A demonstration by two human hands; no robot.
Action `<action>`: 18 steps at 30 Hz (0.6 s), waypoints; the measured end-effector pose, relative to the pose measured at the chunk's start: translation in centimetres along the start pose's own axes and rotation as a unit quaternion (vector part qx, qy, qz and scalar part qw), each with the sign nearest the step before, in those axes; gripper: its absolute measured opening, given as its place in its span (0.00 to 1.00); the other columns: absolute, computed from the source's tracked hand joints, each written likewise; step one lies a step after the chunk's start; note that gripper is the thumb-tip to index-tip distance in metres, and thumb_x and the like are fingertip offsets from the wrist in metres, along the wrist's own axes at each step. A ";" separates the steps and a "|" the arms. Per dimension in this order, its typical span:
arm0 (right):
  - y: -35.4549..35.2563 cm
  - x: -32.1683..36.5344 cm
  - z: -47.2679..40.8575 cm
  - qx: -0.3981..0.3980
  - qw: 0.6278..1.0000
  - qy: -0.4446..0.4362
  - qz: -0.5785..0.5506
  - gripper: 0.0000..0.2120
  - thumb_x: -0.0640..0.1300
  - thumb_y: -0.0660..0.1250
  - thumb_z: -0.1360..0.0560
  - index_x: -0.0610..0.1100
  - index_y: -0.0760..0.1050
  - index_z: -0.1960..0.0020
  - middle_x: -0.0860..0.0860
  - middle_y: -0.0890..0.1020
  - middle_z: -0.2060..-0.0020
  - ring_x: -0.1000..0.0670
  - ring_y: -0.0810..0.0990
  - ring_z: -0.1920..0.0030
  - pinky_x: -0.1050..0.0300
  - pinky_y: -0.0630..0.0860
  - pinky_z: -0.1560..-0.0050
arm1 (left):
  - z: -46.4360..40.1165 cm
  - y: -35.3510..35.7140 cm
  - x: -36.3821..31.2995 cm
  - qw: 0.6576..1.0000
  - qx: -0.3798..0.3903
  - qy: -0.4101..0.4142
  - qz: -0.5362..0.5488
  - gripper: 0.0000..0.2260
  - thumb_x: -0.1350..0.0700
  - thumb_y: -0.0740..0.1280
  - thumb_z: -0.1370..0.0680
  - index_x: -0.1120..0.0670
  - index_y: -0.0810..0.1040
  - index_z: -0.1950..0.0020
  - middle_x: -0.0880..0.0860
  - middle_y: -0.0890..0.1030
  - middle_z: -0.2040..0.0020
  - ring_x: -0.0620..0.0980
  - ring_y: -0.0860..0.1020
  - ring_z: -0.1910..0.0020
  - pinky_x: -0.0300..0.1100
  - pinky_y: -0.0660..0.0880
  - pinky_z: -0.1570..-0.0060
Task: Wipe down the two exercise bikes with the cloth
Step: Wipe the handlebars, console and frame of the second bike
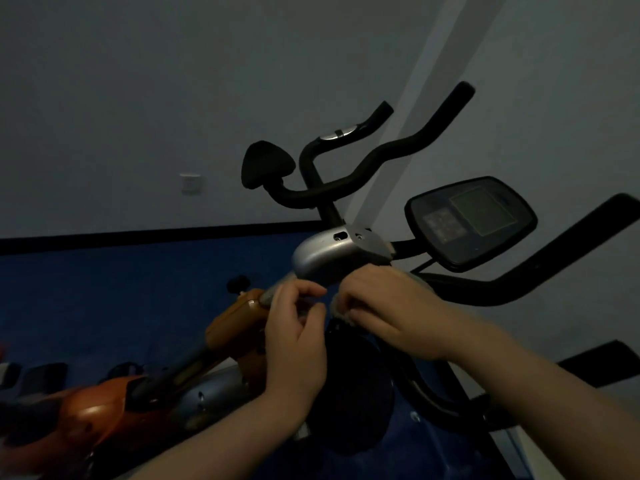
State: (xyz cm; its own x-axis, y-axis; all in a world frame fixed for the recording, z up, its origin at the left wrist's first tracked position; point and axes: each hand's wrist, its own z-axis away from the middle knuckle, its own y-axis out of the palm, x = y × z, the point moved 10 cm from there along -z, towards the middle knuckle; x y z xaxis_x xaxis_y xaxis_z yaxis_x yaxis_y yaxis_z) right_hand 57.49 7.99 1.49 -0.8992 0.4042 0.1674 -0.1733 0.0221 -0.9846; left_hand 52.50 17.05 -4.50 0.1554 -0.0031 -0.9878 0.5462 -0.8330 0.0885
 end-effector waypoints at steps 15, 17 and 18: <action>-2.3 -2.0 -1.0 -0.029 0.997 0.066 -0.014 0.05 0.47 0.69 0.26 0.48 0.81 0.52 0.54 0.80 0.55 0.52 0.77 0.51 0.48 0.76 0.51 | 0.3 0.2 3.1 0.996 0.073 -0.042 -0.028 0.04 0.54 0.59 0.26 0.49 0.72 0.55 0.48 0.73 0.55 0.42 0.73 0.54 0.27 0.67 0.55; -2.3 -1.5 -1.6 -0.054 0.995 0.079 -0.016 0.04 0.48 0.69 0.27 0.50 0.81 0.53 0.54 0.80 0.55 0.53 0.78 0.51 0.48 0.77 0.51 | 0.3 0.2 3.0 0.997 0.070 -0.040 -0.018 0.04 0.55 0.59 0.26 0.50 0.72 0.55 0.48 0.74 0.55 0.43 0.73 0.54 0.27 0.67 0.55; -1.6 -0.6 -2.0 -0.052 0.995 0.074 -0.030 0.04 0.48 0.69 0.27 0.50 0.81 0.53 0.55 0.80 0.56 0.53 0.78 0.52 0.48 0.77 0.52 | 0.3 0.1 3.1 0.997 0.067 -0.042 -0.007 0.03 0.55 0.59 0.26 0.50 0.73 0.54 0.49 0.74 0.55 0.43 0.74 0.54 0.28 0.68 0.55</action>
State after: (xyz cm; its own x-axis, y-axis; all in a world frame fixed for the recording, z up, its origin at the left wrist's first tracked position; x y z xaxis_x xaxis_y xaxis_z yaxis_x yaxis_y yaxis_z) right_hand 59.13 9.53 2.88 -0.8180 0.5296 0.2246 -0.1761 0.1411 -0.9742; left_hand 52.83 16.79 -7.56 0.0751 -0.0326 -0.9966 0.4315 -0.9000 0.0620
